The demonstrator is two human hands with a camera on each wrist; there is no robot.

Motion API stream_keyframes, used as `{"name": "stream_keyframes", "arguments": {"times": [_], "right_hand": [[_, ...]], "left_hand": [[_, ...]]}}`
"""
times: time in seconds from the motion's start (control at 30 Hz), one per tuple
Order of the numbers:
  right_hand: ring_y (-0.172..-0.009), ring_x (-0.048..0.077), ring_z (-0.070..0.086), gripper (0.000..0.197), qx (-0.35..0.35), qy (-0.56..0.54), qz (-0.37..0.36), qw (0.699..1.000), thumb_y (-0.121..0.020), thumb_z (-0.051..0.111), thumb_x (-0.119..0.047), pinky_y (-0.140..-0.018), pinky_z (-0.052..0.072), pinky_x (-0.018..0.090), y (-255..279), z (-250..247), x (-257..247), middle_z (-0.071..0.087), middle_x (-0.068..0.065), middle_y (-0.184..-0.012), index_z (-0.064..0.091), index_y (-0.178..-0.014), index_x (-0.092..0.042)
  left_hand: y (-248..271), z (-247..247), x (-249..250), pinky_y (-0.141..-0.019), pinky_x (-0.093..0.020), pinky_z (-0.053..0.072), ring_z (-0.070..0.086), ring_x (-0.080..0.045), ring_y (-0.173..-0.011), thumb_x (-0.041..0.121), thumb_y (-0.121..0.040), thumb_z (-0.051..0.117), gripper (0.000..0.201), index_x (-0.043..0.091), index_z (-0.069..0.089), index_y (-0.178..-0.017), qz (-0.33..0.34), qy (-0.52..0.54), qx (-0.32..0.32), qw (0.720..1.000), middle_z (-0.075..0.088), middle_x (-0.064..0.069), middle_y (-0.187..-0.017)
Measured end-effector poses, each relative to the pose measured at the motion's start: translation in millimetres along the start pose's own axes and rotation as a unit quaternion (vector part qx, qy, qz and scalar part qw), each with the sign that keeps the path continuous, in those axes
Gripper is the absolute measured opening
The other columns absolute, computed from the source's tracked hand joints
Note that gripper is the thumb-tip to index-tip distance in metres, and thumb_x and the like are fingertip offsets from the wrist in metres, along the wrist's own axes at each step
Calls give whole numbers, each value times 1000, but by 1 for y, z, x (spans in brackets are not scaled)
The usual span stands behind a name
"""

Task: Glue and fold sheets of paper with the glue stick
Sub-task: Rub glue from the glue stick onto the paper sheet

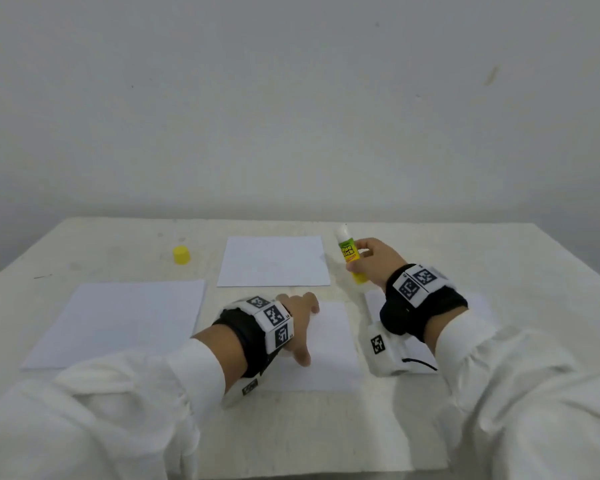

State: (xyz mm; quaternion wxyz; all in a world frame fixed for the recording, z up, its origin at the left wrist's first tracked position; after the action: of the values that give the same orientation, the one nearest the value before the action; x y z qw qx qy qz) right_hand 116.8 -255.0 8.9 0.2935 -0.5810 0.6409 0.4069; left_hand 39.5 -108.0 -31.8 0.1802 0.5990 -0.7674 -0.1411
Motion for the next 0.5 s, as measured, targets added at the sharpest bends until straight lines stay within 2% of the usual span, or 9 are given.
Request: {"name": "stream_keyframes", "arguments": {"times": [0.07,0.13,0.23,0.33,0.5], "right_hand": [[-101,27,59,43,38,70,7,997,-86,62,-5,-81,45,29,-11,1,0,62,10,-111,50,-126,-10],[-111,28,56,45,49,121,23,991,-86,62,-7,-87,42,30,-17,2,3,60,11,-122,48,-129,-11],[-113,30,54,45,38,179,42,982,-87,62,-10,-87,42,31,-21,6,7,56,12,-125,47,-129,-9],[-112,32,54,44,37,217,60,974,-86,63,-12,-89,43,34,-20,4,9,55,14,-124,47,-126,-6],[-115,32,53,52,37,221,82,971,-84,67,-13,-93,43,36,-15,5,12,54,14,-127,43,-130,-6]], "left_hand": [[0,1,0,-94,-35,39,40,-24,-124,39,-71,80,81,23,37,-137,4,2,-7,1000,42,-2,-137],[-1,3,-2,-100,-36,38,37,-24,-127,42,-71,80,78,23,42,-136,11,2,-8,1000,35,-2,-141],[0,5,-7,-105,-39,32,29,-23,-131,50,-69,77,77,29,44,-135,10,-9,10,1000,27,1,-143],[0,5,-9,-107,-40,25,26,-22,-132,59,-70,72,77,34,41,-136,19,-55,23,998,32,2,-141],[2,9,-10,-108,-42,24,26,-22,-134,56,-75,68,77,34,35,-141,25,-60,5,998,32,2,-146]]}}
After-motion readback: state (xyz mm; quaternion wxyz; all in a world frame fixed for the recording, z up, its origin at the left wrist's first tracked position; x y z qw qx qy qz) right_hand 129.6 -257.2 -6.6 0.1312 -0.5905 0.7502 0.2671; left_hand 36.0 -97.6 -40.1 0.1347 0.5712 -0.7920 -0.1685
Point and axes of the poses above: each hand's wrist, its own y-axis away from the middle knuckle, its own z-axis out of the palm, x = y × z, the point moved 8 cm from there along -y, towards the middle knuckle
